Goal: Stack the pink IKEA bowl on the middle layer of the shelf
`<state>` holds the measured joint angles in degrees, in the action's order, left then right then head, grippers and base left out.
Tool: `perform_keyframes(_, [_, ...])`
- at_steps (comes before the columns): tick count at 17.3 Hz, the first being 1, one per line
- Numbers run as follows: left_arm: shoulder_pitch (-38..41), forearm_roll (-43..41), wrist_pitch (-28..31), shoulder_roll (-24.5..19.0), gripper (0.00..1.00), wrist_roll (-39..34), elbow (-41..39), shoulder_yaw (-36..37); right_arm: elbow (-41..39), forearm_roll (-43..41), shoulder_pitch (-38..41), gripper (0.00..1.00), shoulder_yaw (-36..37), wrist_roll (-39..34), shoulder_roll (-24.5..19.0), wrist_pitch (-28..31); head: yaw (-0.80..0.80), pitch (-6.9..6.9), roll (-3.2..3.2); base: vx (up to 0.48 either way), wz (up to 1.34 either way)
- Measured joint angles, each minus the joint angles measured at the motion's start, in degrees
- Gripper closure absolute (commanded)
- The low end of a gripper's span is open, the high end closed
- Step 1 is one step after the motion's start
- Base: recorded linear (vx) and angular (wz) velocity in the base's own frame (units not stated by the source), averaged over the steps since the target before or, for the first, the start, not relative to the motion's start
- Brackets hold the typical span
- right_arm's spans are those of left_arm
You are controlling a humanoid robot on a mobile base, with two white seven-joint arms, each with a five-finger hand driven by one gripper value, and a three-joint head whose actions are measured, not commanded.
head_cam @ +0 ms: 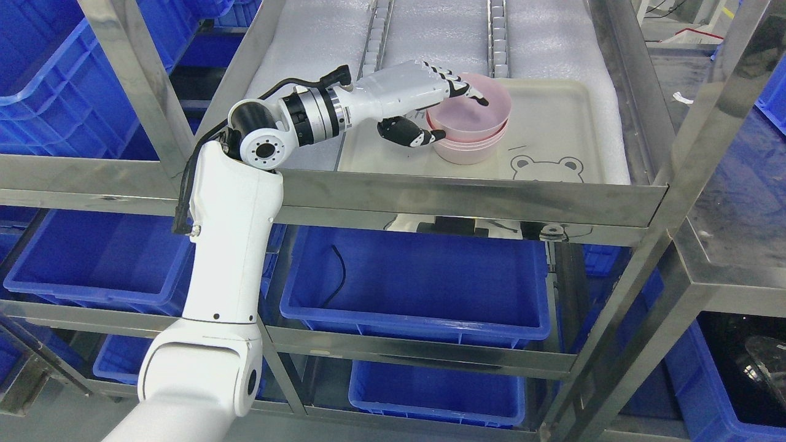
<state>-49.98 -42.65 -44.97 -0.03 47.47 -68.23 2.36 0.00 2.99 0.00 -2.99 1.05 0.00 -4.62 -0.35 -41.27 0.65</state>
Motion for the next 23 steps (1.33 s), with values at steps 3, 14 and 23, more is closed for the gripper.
perform_keyframes(3, [-1.36, 5.09, 0.0, 0.01, 0.21, -0.78, -0.47, -0.6, 0.0, 0.0, 0.0, 0.0, 0.0, 0.0, 0.0, 0.0, 0.0, 0.0, 0.0, 0.0, 0.0])
perform_keyframes(14, [4.09, 19.29, 0.25, 0.03, 0.18, -7.83, -8.94, 7.38, 0.0, 0.0, -0.01, 0.0, 0.0, 0.01, 0.0, 0.0, 0.0, 0.0, 0.0, -0.017, 0.03])
perform_keyframes(23, [21.6, 20.84, 0.02, 0.03, 0.17, -7.68, -15.88, 11.81, 0.0, 0.0, 0.01, 0.0, 0.0, 0.02, 0.0, 0.0, 0.0, 0.0, 0.0, -0.091, -0.05])
